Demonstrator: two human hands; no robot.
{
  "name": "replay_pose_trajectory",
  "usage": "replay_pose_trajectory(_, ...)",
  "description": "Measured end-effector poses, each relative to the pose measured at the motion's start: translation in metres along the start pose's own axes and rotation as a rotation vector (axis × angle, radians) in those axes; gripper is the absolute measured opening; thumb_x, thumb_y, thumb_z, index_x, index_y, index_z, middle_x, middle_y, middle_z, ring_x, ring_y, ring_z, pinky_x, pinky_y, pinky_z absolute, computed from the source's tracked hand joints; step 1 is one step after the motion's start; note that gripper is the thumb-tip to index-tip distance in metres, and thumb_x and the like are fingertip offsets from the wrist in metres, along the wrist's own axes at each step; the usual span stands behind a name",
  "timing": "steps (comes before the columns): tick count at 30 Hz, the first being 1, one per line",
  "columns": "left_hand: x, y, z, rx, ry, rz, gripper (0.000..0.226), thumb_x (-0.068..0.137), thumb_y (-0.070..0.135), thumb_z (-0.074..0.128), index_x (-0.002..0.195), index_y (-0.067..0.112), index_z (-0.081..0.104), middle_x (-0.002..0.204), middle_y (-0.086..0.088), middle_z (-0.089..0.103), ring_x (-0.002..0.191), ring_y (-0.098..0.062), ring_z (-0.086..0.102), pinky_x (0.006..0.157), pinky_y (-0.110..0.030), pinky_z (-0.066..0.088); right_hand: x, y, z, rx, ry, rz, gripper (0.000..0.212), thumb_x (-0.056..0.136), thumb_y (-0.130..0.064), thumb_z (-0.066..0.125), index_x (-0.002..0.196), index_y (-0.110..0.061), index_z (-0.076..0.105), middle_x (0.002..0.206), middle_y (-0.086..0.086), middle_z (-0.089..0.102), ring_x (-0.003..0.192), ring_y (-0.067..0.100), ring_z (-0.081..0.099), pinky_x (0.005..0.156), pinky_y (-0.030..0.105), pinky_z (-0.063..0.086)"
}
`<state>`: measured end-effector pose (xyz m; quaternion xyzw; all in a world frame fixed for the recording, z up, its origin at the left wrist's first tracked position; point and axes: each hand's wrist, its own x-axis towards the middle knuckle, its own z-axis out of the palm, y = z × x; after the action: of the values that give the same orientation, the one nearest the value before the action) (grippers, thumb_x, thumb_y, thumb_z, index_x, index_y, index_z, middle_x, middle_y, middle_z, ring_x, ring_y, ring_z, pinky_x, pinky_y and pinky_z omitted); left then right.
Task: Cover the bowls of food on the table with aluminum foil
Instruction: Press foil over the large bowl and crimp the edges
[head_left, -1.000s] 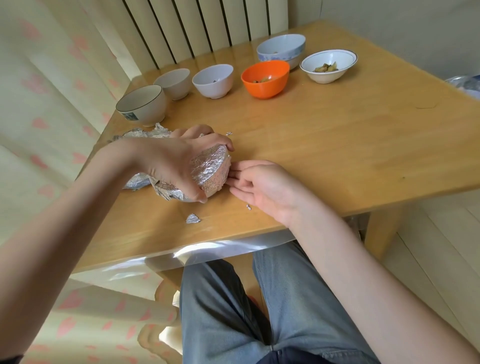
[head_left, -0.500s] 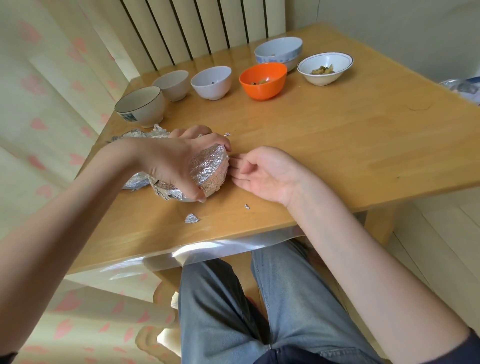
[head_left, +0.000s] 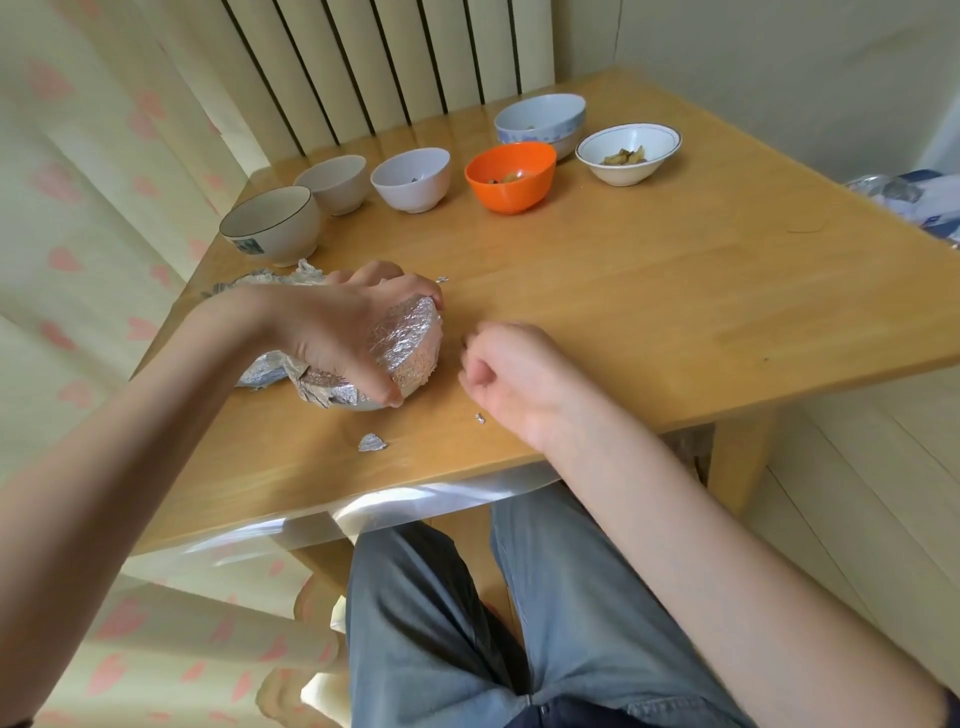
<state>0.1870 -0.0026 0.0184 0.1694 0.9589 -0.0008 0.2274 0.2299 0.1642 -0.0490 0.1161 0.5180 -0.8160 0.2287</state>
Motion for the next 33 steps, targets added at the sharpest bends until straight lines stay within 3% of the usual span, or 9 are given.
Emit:
replay_pose_trajectory(3,0.001,0.002,0.001,0.016,0.015,-0.062,0.093,0.061,0.044,0.085,0.126,0.062,0.021,0.136,0.018,0.018,0.117,-0.018,0.023,0.091,-0.039,0.032,-0.017,0.019,0.005,0.206,-0.112,0.034,0.046,0.076,0.023,0.024,0.118,0.014,0.041,0.144,0.025,0.028,0.135,0.035,0.030,0.102,0.033,0.039)
replay_pose_trajectory(5,0.001,0.002,0.003,0.018,0.020,-0.093,0.094,0.052,0.053,0.077,0.126,0.062,0.019,0.138,0.016,0.019,0.118,-0.021,0.025,0.091,-0.040,0.033,-0.020,0.021,0.013,0.300,-0.158,0.042,0.055,0.074,0.021,0.025,0.128,0.016,0.034,0.141,0.020,0.035,0.133,0.031,0.037,0.095,0.028,0.042)
replay_pose_trajectory(8,0.000,0.001,0.005,0.009,0.028,-0.118,0.095,0.052,0.055,0.076,0.126,0.063,0.017,0.138,0.016,0.019,0.125,-0.027,0.028,0.091,-0.041,0.034,-0.023,0.018,0.018,0.360,-0.214,0.051,0.045,0.073,0.018,0.027,0.110,0.006,0.049,0.127,0.013,0.053,0.114,0.018,0.053,0.093,0.025,0.046)
replay_pose_trajectory(10,0.000,0.001,0.004,0.017,0.029,-0.121,0.095,0.061,0.050,0.082,0.129,0.060,0.017,0.139,0.015,0.019,0.128,-0.028,0.028,0.092,-0.042,0.034,-0.024,0.018,0.015,0.315,-0.211,0.042,0.050,0.076,0.018,0.029,0.122,0.010,0.046,0.124,0.010,0.053,0.108,0.013,0.054,0.098,0.027,0.043)
replay_pose_trajectory(13,0.000,0.003,0.002,0.024,0.021,-0.129,0.096,0.063,0.048,0.083,0.131,0.058,0.017,0.141,0.014,0.018,0.130,-0.028,0.027,0.095,-0.044,0.034,-0.028,0.026,0.009,-0.026,-0.118,-0.044,0.079,0.075,0.015,0.037,0.148,-0.010,0.022,0.141,0.007,0.040,0.131,0.017,0.037,0.114,0.039,0.029)
replay_pose_trajectory(17,-0.001,0.004,0.003,0.017,0.020,-0.146,0.100,0.050,0.056,0.074,0.132,0.057,0.016,0.140,0.012,0.020,0.127,-0.028,0.029,0.100,-0.044,0.034,-0.038,0.040,0.025,-0.136,-0.198,-0.143,0.094,0.077,0.016,0.034,0.151,-0.022,-0.009,0.159,-0.008,0.012,0.144,0.010,0.016,0.119,0.042,0.015)
replay_pose_trajectory(25,-0.003,0.006,0.003,-0.002,0.008,-0.222,0.109,0.041,0.065,0.067,0.135,0.055,0.012,0.141,0.008,0.021,0.130,-0.032,0.031,0.103,-0.048,0.034,-0.034,0.043,0.019,-0.035,-0.177,-0.153,0.085,0.084,0.016,0.032,0.152,-0.019,-0.007,0.158,-0.009,0.012,0.144,0.006,0.015,0.120,0.037,0.011)
replay_pose_trajectory(29,-0.003,0.007,0.003,0.007,0.005,-0.226,0.104,0.048,0.062,0.066,0.136,0.052,0.010,0.139,0.007,0.021,0.127,-0.032,0.033,0.102,-0.045,0.034,-0.042,0.046,0.029,-0.146,-0.222,-0.192,0.087,0.086,0.017,0.029,0.150,-0.024,-0.012,0.157,-0.017,0.008,0.143,0.002,0.011,0.107,0.012,0.023)
replay_pose_trajectory(33,-0.003,0.007,0.003,0.005,0.005,-0.224,0.102,0.048,0.060,0.066,0.135,0.052,0.012,0.136,0.006,0.023,0.123,-0.031,0.036,0.101,-0.045,0.036,-0.037,0.048,0.033,-0.207,-0.252,-0.207,0.089,0.085,0.014,0.034,0.150,-0.022,-0.015,0.157,-0.016,0.005,0.144,0.002,0.008,0.119,0.031,0.008)
